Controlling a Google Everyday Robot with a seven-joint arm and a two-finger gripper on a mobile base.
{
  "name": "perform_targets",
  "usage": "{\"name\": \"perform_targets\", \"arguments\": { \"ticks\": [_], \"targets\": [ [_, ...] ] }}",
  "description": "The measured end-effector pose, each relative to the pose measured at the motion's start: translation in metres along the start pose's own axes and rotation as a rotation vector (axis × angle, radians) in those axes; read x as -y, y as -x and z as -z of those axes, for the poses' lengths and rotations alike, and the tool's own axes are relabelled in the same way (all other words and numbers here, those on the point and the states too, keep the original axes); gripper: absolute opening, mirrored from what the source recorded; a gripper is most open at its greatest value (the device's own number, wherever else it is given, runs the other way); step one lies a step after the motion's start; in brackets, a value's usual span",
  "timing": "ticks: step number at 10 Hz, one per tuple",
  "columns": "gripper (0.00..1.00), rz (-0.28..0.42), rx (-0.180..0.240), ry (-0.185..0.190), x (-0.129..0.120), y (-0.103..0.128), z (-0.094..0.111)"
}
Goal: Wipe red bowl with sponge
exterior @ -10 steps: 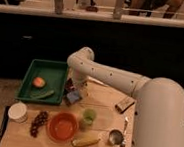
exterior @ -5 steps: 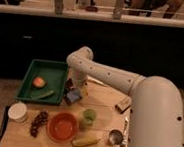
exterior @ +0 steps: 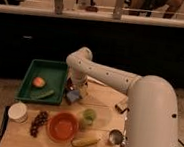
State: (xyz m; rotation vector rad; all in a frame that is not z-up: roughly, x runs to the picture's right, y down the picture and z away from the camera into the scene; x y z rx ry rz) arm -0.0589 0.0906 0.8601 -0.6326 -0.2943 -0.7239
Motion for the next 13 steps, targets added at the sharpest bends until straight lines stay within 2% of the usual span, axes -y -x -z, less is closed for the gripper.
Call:
{"name": "perform_targets", "arguments": {
  "ticks": [3,5,10,13],
  "targets": [
    [0.0,0.074,-0.011,-0.015,0.01,0.027,0.002],
    [0.0,0.109,-0.013,-0.032,0.011,0.032,0.006],
    [0.0,0.19,0.035,-0.061,0.009,0.048,0.01],
    [0.0,0.232,0.051,-0.063,-0.001,0.061,0.009]
  ]
}}
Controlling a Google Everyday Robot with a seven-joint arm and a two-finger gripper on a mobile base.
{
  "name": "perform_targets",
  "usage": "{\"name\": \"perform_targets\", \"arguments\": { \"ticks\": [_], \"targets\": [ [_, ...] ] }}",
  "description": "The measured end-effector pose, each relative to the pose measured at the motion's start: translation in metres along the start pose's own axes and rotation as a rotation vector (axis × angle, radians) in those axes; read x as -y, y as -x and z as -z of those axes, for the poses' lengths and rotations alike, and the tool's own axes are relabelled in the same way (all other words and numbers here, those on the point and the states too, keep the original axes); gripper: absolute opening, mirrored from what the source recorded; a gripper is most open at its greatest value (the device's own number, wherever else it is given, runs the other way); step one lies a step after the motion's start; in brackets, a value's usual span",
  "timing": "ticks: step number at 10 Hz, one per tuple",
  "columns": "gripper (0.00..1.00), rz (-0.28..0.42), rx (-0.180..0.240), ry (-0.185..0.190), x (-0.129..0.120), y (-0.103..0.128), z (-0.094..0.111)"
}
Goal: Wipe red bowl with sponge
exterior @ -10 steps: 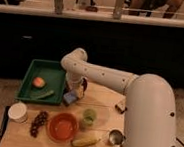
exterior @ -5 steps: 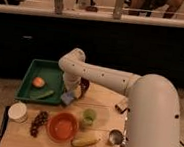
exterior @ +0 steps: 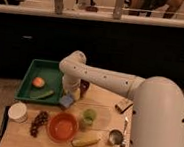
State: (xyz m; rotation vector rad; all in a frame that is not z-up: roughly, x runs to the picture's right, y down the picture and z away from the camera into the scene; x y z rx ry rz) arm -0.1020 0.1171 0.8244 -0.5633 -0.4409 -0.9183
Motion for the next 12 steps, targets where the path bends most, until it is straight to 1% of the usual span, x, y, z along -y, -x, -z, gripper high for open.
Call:
{"name": "perform_targets", "arguments": {
  "ticks": [3,4,6,8,10,12],
  "targets": [
    [0.0,0.044,0.008,0.009,-0.005,0.014,-0.002],
    [0.0,0.073,0.011,0.016,-0.004,0.024,-0.004],
    [0.0,0.099,0.015,0.023,-0.003,0.029,-0.006],
    [0.0,0.145,0.027,0.038,-0.005,0.039,-0.006],
    [0.0,0.213,0.05,0.053,-0.007,0.052,-0.008],
    [0.0,0.301,0.082,0.061,-0.004,0.074,-0.012]
  ]
}}
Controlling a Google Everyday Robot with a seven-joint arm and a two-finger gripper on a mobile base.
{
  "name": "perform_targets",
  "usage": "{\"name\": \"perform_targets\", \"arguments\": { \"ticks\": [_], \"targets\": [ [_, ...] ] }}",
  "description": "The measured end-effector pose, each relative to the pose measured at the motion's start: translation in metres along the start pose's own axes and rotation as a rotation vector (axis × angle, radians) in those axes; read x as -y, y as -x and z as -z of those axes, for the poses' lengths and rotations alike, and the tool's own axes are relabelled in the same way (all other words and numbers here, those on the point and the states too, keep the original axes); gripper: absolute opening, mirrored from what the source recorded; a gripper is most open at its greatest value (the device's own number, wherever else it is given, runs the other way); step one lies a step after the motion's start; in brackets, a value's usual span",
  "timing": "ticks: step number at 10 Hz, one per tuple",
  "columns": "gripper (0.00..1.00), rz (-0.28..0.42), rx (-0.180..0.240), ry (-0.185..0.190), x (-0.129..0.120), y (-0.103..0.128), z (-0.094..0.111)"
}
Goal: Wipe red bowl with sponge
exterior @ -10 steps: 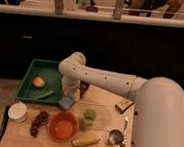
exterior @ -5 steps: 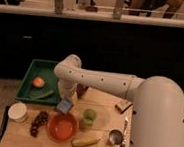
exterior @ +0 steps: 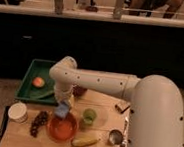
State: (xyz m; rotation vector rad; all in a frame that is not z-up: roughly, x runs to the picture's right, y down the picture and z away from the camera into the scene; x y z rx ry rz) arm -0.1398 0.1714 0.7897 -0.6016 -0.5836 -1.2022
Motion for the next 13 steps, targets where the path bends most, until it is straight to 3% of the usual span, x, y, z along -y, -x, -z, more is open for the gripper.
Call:
{"name": "perform_targets", "arguments": {
  "ticks": [3,7,10,13],
  "targets": [
    [0.0,0.134,0.047,0.004,0.012,0.031,-0.005],
    [0.0,0.273,0.104,0.027,0.005,0.07,-0.009],
    [0.0,0.282,0.114,0.047,-0.022,0.076,-0.002],
    [0.0,0.233,0.093,0.061,-0.045,0.067,0.004]
  ]
}}
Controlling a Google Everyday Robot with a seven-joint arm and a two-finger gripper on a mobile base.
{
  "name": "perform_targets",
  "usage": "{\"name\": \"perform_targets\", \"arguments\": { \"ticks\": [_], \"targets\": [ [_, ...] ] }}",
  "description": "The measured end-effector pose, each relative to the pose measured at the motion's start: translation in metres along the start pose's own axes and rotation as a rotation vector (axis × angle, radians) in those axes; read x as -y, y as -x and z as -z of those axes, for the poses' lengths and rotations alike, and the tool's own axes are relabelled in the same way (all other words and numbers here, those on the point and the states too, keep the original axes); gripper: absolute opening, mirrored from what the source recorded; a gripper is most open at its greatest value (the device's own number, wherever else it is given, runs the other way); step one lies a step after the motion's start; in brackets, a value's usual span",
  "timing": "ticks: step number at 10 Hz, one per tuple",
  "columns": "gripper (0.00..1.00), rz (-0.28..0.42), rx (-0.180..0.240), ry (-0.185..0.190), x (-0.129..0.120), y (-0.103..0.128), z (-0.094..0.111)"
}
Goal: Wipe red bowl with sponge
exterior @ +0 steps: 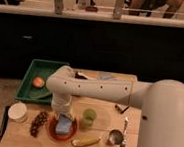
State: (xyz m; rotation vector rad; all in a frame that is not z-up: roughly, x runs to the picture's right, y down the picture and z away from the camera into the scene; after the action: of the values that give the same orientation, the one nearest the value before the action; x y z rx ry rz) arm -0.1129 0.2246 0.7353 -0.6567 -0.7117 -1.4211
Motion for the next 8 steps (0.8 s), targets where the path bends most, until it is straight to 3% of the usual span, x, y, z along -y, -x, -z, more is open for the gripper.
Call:
{"name": "perform_targets", "arguments": {
  "ticks": [4,8],
  "targets": [
    [0.0,-0.033,-0.056,-0.047,0.002,-0.037,0.0],
    [0.0,0.066,-0.033,-0.103,0.043,-0.039,-0.01]
  ]
}}
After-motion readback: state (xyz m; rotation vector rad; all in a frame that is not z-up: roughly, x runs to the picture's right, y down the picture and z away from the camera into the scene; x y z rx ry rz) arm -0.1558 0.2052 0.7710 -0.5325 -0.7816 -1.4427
